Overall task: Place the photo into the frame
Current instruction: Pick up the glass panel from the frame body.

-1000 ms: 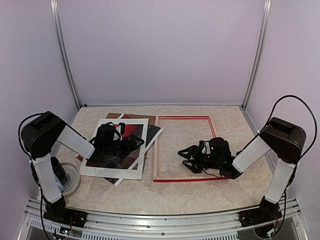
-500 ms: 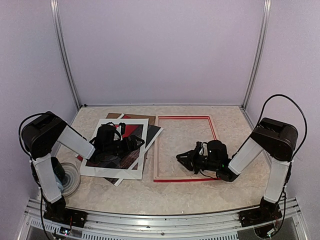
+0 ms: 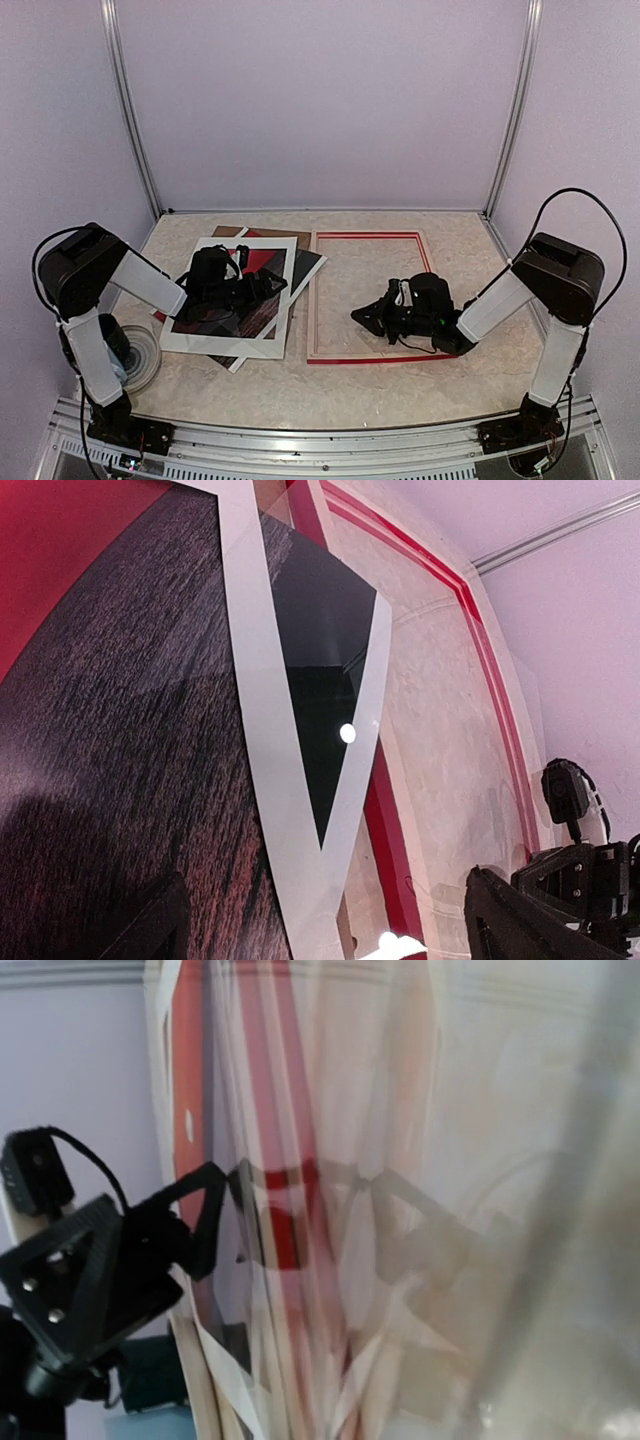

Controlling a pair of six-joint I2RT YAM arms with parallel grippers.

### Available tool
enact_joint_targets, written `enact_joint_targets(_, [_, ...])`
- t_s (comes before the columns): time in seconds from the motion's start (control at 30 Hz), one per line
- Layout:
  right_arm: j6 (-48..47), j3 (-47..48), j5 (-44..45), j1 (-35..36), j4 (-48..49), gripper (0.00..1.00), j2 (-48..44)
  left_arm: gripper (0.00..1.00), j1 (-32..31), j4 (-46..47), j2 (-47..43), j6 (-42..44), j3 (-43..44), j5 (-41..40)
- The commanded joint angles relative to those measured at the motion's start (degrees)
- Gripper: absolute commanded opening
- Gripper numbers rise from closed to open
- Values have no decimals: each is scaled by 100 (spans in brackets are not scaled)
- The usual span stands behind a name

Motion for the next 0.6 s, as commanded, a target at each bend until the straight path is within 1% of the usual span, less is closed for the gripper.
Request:
enact_joint_targets(0.0, [-578,301,-385,-99,-990,0,-423,94,44,-285,-355,-73,28,199])
enact_joint_targets(0.23, [-1439,609,-874,-526,-2221,0,-1018,95,77,-640,-818,122,186,-20])
enact_joint_targets(0.4, [-2117,885,-1459,-951,-3171,0,-1267,95,107,-759,-874,196,267,-69])
enact_joint_targets(0.57, [-2845,1295,-1988,-1272,-4052,0,-1305,95,108,-758,-794,194,335,-22])
